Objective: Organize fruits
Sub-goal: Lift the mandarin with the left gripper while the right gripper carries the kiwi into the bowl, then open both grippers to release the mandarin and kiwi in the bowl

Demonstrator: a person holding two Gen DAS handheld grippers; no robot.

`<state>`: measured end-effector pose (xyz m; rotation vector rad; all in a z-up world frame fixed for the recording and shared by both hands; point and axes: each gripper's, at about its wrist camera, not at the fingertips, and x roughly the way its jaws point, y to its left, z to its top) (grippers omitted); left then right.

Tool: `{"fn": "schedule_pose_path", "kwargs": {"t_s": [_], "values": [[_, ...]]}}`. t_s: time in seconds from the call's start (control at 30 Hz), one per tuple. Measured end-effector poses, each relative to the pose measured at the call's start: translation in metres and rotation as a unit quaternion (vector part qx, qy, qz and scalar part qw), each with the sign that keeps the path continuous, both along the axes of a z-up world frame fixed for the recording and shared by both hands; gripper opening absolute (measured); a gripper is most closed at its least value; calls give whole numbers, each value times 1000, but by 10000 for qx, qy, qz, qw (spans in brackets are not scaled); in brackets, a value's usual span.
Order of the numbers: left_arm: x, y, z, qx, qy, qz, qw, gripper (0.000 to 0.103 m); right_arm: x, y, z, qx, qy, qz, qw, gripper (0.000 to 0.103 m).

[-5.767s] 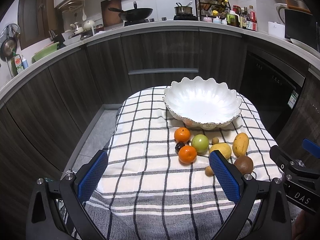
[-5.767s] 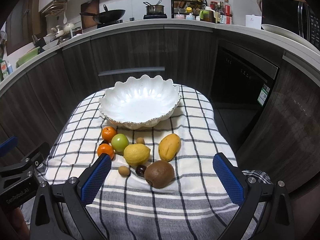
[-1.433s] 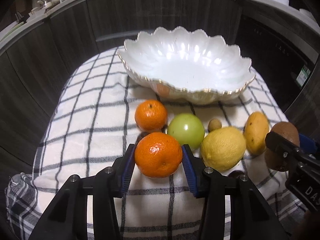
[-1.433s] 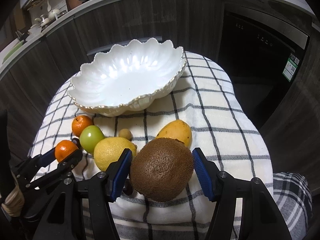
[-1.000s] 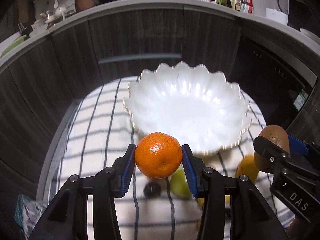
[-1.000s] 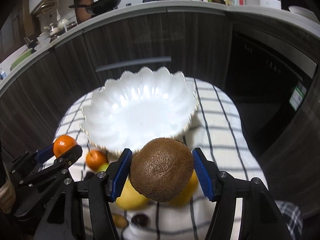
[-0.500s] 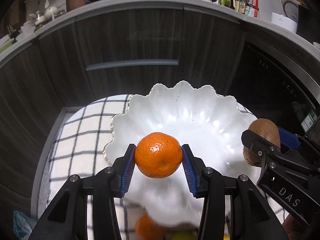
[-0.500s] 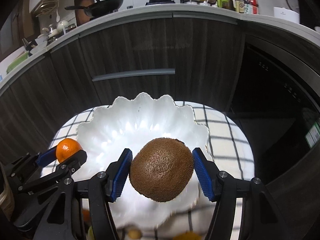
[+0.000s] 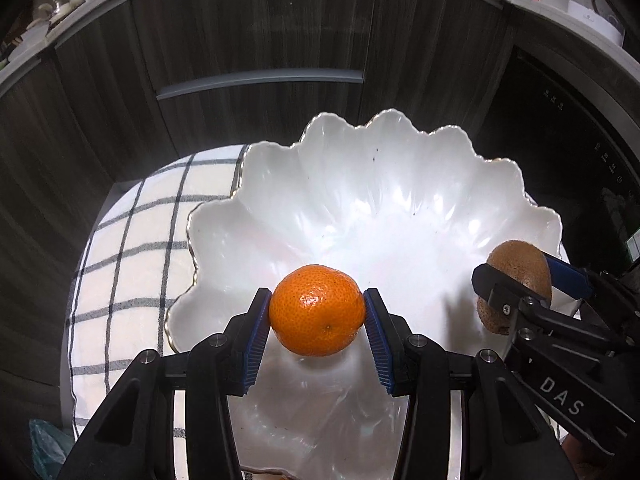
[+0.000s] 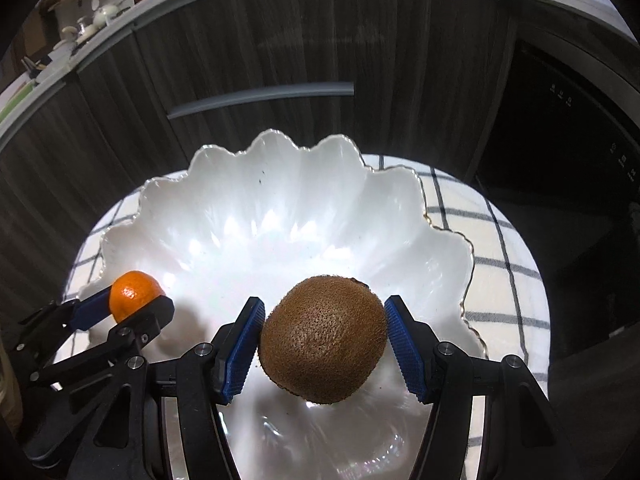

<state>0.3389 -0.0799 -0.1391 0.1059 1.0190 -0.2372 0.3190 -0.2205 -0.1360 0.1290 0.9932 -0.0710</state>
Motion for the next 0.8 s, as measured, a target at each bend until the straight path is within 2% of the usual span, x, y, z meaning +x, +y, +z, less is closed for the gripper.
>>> {"fn": "schedule_pose_path", "kwargs": {"t_s": [0.2, 0.27, 0.3, 0.57, 0.73, 0.8], "values": [[0, -3, -8, 135, 141, 33, 9998, 47, 5, -5, -13, 73, 308, -8, 9995, 63], [-1, -3, -9, 190, 102, 32, 9998, 51, 5, -3, -13, 42, 308, 21, 9995, 63], [-1, -3, -8, 221, 53, 54, 9997, 56, 5, -4, -12, 61, 284, 8, 9996, 64], [-6, 3, 15, 326, -252, 180, 9990, 73, -5, -7, 16, -243, -119, -179, 9995, 80], [-22, 7, 44, 424, -692, 240, 9964, 87, -24, -8, 47, -462, -528, -332, 9970, 81], [-30, 8, 56, 407, -829, 268, 9954, 89, -32, -8, 59, -478, -642, -374, 9961, 83]]}}
